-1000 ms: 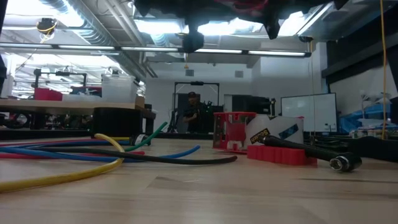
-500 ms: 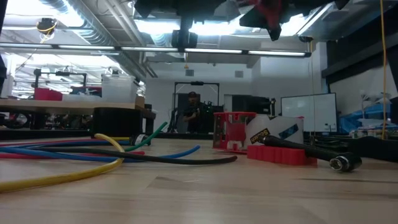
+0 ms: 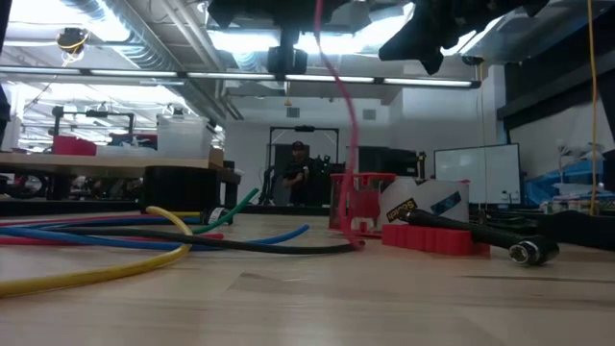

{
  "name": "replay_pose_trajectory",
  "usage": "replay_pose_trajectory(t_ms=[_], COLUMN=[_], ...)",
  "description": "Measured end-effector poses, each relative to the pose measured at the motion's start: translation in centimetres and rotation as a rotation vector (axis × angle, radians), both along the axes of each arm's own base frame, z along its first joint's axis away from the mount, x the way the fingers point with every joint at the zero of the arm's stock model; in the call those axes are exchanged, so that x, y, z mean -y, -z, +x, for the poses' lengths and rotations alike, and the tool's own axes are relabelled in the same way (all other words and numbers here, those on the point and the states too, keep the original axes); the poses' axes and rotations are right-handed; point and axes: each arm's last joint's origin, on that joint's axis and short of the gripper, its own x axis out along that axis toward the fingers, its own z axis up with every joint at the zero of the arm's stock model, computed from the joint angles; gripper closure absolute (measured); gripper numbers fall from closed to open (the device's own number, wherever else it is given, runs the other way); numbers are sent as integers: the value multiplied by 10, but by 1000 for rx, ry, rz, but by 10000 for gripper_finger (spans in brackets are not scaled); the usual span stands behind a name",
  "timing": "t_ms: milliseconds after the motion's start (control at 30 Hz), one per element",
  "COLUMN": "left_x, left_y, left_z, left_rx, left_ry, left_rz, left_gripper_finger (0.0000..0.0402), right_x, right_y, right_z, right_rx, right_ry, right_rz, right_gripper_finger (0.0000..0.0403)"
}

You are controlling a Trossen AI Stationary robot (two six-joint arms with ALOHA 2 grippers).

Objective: Coil cords
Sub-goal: Coil the red wire onto the spool

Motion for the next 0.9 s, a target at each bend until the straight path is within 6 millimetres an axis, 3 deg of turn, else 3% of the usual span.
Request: replay_pose_trajectory(t_ms=[233,367,567,900], left_x=[-22,-41,-66,-82], left_y=[2,2,-14,-39], left_z=[-4,-19,-42,-57], left_rx=[58,17,77,207], left_ry=[-18,-23,-78,-150], left_rz=[141,225,388,465], left_gripper_finger=[402,402,401,401], right_x=[-3,-4,-3,1], right_y=[0,0,2,33], right_z=[0,0,10,36], right_rx=[7,11,45,-46], right_ry=[-78,-111,-69,-17], right_rz=[37,57,149,253], right_gripper_finger=[327,281,225,216])
